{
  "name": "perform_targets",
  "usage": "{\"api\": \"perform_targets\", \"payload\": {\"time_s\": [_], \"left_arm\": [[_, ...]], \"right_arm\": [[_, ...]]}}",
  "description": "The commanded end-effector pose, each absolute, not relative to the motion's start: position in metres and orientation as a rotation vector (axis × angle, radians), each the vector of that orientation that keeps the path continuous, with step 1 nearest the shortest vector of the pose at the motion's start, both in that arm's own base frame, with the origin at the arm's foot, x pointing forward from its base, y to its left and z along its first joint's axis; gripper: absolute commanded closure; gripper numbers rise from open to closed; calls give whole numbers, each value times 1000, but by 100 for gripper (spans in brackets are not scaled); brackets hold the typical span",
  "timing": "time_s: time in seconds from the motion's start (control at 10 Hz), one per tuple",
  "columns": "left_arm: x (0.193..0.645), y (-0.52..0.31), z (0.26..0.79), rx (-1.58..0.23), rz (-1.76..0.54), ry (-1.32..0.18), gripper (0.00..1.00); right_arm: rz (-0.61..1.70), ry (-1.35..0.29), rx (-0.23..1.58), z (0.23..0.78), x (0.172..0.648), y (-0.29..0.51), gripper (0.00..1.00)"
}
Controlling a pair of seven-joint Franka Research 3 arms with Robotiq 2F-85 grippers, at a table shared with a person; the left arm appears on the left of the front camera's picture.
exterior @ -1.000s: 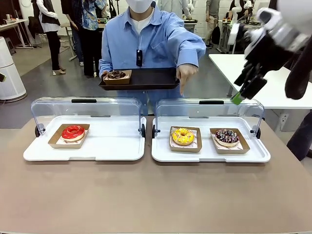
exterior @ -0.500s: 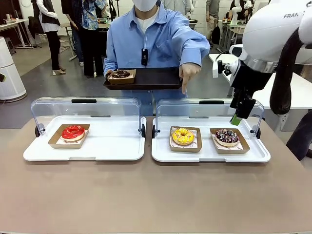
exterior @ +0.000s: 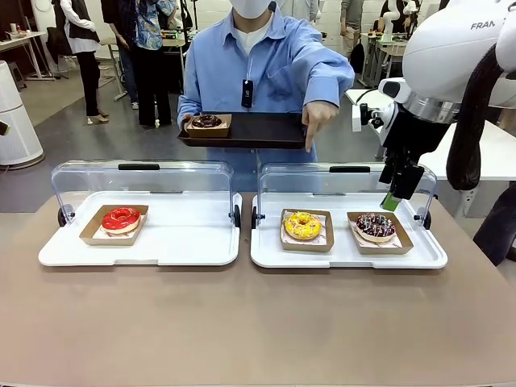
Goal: Provide the desired donut to the person.
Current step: Pick up and lift the Paper togo box containing the Donut pointed at by the person.
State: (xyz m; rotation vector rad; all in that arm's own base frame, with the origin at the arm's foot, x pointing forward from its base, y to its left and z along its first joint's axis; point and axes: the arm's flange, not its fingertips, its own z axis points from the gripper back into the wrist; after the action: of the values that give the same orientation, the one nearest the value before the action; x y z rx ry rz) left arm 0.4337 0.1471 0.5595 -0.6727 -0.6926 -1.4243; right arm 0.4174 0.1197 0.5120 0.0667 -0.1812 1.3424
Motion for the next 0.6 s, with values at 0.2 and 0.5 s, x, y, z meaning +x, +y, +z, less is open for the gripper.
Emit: {"api": "perform_targets", "payload": {"time_s": [0.2, 0.5], "left_arm": [[433, 147, 561, -673, -1415, -705, 0], [433, 147, 561, -673, -1415, -705, 0]], "right_arm": [[1332, -182, 47, 512, 418, 122, 0], [1392, -66, 26, 486, 436, 162, 0]]}}
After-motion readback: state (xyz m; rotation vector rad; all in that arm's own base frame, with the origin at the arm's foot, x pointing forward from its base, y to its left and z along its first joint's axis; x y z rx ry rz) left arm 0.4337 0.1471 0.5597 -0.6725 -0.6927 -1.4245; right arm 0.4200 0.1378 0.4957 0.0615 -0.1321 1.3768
